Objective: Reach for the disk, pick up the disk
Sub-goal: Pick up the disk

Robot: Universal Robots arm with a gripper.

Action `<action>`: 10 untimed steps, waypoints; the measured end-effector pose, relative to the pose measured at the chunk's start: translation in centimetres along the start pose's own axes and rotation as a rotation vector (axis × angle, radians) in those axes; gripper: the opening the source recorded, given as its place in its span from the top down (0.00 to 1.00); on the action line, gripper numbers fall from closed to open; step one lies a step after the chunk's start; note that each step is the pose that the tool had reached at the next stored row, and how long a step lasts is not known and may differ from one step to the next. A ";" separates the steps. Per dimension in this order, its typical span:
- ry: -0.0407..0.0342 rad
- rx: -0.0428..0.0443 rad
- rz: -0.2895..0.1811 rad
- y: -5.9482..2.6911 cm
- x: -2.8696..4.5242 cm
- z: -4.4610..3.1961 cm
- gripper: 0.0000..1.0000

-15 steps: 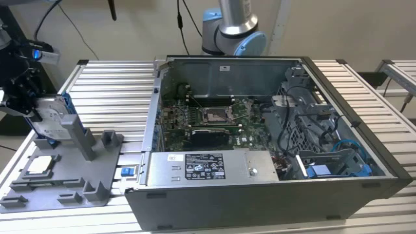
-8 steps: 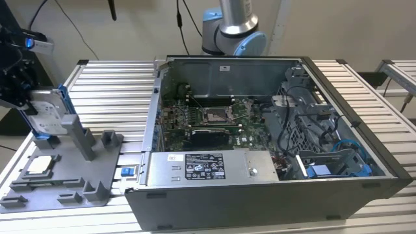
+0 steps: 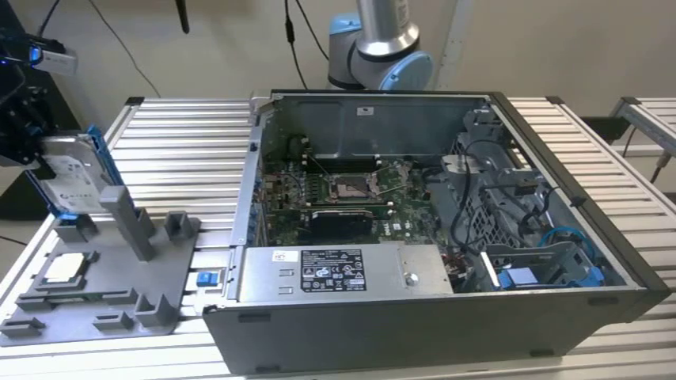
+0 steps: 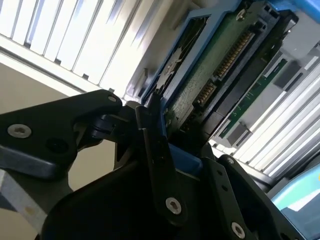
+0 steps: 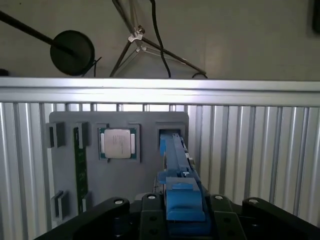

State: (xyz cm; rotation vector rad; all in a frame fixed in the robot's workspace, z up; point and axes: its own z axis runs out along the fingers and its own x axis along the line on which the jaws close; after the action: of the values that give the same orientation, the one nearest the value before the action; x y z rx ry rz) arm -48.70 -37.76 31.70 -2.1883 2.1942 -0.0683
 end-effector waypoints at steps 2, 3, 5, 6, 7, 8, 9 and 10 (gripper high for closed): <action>-0.0002 0.0022 0.000 0.02 0.01 -0.79 1.00; -0.0001 0.0022 0.000 -0.01 0.01 -1.25 1.00; -0.0001 0.0022 0.000 -0.06 0.00 -2.18 1.00; -0.0001 0.0022 0.000 -0.08 0.00 -2.63 1.00; 0.0000 0.0021 0.000 -0.11 0.00 -3.06 1.00; -0.0001 0.0022 0.000 -0.13 0.00 -3.43 1.00; 0.0000 0.0022 0.000 -0.14 0.00 -3.66 1.00; 0.0000 0.0022 0.000 -0.15 0.00 -3.71 1.00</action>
State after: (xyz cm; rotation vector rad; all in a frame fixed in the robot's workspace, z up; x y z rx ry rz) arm -48.78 -37.76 35.42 -2.1872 2.1930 -0.0706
